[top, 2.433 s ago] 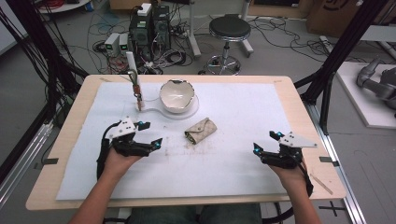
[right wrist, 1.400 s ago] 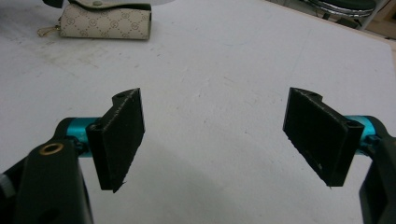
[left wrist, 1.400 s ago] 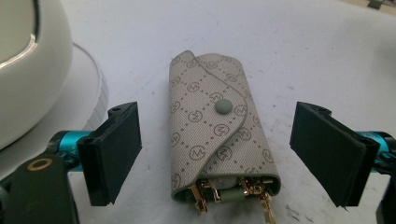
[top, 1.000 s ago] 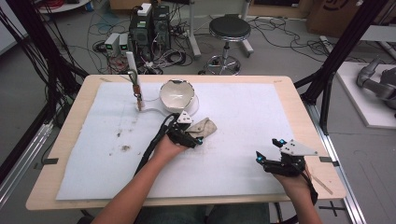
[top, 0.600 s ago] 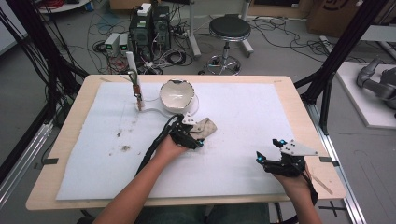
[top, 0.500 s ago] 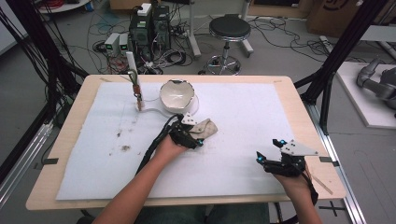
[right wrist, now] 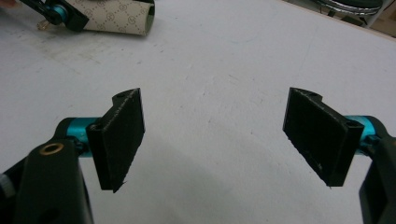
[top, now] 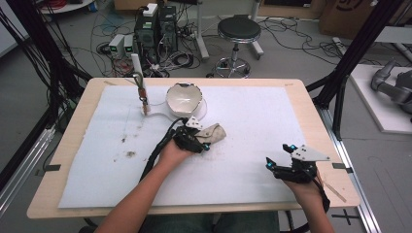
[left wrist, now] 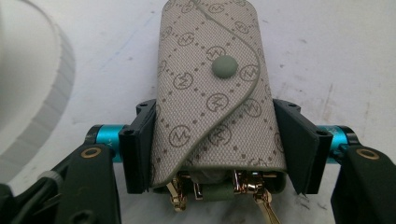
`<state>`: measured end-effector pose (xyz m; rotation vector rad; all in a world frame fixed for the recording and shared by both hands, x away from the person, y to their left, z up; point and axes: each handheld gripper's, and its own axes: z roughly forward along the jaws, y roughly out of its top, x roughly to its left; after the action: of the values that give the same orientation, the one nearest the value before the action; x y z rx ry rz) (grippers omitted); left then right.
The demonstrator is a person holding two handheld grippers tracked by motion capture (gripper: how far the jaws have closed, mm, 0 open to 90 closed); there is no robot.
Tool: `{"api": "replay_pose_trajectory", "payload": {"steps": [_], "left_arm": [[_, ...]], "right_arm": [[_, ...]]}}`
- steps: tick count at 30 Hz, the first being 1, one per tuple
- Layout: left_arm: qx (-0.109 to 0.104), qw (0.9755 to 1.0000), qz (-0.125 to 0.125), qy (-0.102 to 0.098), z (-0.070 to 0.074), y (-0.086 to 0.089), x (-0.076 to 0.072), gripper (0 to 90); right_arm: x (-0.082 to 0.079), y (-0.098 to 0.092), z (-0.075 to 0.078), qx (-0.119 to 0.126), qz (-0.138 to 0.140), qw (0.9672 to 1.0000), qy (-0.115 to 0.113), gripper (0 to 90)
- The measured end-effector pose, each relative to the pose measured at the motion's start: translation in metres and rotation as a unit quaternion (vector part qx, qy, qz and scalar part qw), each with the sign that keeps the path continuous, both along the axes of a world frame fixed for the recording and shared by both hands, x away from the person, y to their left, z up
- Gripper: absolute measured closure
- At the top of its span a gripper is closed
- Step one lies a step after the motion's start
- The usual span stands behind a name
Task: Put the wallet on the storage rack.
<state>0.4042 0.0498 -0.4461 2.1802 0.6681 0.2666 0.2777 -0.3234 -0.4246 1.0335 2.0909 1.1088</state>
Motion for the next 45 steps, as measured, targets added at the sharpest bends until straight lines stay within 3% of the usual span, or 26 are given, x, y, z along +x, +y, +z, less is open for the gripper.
{"api": "replay_pose_trajectory", "payload": {"steps": [5, 13, 20, 25, 28, 35, 45], "left_arm": [[-0.02, 0.9997, 0.006, -0.012, 0.015, 0.008, -0.006, 36.6], [-0.012, 0.9992, 0.011, -0.037, 0.039, 0.019, -0.018, 36.6], [-0.007, 0.9978, 0.034, -0.056, 0.062, 0.049, -0.019, 36.6], [-0.013, 0.9956, 0.064, -0.067, 0.078, 0.074, -0.017, 36.6], [-0.003, 0.9943, 0.077, -0.074, 0.085, 0.085, -0.015, 36.5], [0.013, 0.9921, 0.097, -0.079, 0.094, 0.099, -0.005, 36.6], [0.042, 0.9912, 0.105, -0.069, 0.091, 0.094, 0.02, 36.5]], "right_arm": [[0.003, 0.003, 0.0, -0.001, 0.003, 1.0, 0.001, 21.2], [0.007, 0.009, 0.001, -0.001, 0.013, 0.9999, -0.002, 21.1], [0.011, 0.017, 0.001, -0.002, 0.025, 0.9997, -0.001, 21.1], [0.016, 0.023, 0.0, -0.004, 0.036, 0.9993, 0.002, 21.1], [0.017, 0.026, 0.0, -0.004, 0.039, 0.9992, 0.004, 21.2], [0.021, 0.03, 0.0, -0.005, 0.046, 0.9989, 0.004, 21.2], [0.021, 0.027, -0.001, -0.005, 0.042, 0.9991, 0.005, 21.2]]}}
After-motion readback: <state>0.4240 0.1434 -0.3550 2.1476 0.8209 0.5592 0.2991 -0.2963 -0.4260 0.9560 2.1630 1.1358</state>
